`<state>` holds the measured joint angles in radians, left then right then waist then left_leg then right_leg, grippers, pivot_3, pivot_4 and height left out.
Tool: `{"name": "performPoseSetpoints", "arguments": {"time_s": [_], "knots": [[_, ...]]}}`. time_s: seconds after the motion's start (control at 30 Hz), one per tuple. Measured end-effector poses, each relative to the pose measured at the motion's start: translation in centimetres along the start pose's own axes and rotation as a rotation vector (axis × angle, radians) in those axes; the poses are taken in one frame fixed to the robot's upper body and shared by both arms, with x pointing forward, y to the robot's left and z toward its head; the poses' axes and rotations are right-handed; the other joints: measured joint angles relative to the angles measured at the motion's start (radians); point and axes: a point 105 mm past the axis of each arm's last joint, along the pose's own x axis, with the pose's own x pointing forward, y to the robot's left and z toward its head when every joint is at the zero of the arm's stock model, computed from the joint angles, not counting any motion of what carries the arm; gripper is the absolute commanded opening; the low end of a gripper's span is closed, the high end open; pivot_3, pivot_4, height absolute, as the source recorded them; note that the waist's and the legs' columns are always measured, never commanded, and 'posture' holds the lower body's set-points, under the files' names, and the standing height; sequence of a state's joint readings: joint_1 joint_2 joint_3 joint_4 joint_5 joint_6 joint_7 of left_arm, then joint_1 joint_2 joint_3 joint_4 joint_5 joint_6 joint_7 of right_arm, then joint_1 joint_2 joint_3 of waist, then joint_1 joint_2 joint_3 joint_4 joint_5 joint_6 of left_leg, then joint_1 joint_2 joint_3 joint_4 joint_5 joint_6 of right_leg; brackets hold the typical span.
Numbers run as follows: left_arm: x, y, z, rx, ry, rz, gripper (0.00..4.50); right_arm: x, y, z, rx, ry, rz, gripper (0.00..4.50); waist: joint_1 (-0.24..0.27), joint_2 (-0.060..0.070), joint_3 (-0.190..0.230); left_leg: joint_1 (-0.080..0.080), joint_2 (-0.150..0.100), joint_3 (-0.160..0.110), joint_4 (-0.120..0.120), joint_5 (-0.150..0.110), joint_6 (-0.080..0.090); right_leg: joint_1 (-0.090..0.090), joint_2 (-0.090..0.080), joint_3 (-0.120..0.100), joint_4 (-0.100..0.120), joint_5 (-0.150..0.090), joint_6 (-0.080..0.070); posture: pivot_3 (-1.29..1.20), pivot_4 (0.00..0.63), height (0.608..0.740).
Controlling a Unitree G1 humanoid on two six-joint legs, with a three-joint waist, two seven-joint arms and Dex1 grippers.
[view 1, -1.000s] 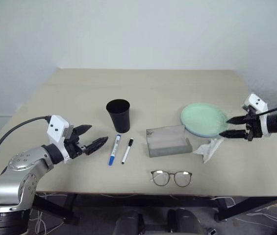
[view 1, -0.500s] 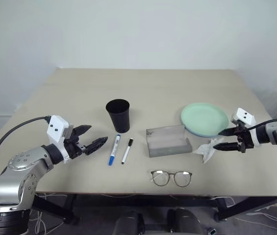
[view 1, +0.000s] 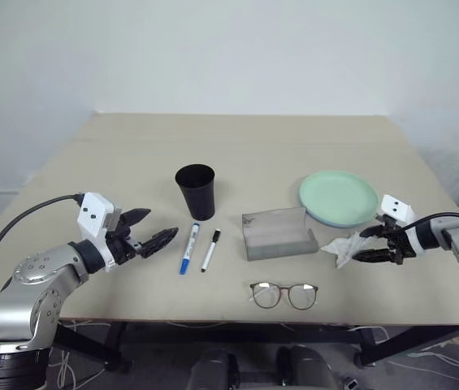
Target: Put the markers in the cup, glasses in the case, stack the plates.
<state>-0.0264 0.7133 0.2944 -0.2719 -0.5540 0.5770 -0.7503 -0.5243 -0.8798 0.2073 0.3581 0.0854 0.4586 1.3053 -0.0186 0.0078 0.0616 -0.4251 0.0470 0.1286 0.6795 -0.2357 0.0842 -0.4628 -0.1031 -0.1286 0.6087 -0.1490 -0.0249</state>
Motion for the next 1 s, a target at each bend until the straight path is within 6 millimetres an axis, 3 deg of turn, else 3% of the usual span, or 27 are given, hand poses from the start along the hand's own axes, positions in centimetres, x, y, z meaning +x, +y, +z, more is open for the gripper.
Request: {"name": "performPoseSetpoints", "arguments": {"time_s": [0.27,0.63,0.73,0.93,1.0], "knots": [[0.0,0.0,0.0,0.000,-0.001,0.000,4.50,1.2,0.5,1.3,-0.069,-0.022,-0.004,0.03,0.000,0.000,0.000,0.000,0.000,0.000,0.000,0.000,0.000,0.000,0.000,0.000,0.000,0.000,0.000,0.00,0.000,0.727],[0.0,0.0,0.1,0.000,-0.002,0.006,4.50,0.9,0.8,3.5,-0.160,-0.058,0.004,0.03,0.001,0.000,0.000,-0.001,0.000,0.000,0.000,0.000,0.000,0.000,0.000,0.000,0.000,0.000,0.000,0.00,0.000,0.727],[0.0,0.0,0.1,0.001,-0.003,0.006,4.50,-0.1,0.4,5.4,-0.189,-0.111,0.003,0.03,0.000,0.000,0.000,-0.001,0.000,0.000,0.000,0.000,0.000,0.000,0.000,0.000,0.000,0.000,0.000,0.00,0.000,0.727],[0.1,0.1,0.2,0.003,-0.006,0.006,4.50,-4.9,-3.5,10.4,-0.213,-0.280,-0.182,0.03,0.000,0.000,0.000,-0.001,0.000,0.000,0.000,0.000,0.000,-0.001,0.000,0.000,0.000,0.000,0.000,0.00,0.000,0.727],[0.1,0.0,0.3,0.004,-0.009,0.004,4.50,-5.6,-4.8,11.5,-0.201,-0.317,-0.254,0.03,0.000,-0.001,0.000,-0.001,0.000,0.000,0.000,0.000,0.000,-0.001,0.000,0.000,0.000,0.000,0.000,0.00,0.000,0.727]]}}
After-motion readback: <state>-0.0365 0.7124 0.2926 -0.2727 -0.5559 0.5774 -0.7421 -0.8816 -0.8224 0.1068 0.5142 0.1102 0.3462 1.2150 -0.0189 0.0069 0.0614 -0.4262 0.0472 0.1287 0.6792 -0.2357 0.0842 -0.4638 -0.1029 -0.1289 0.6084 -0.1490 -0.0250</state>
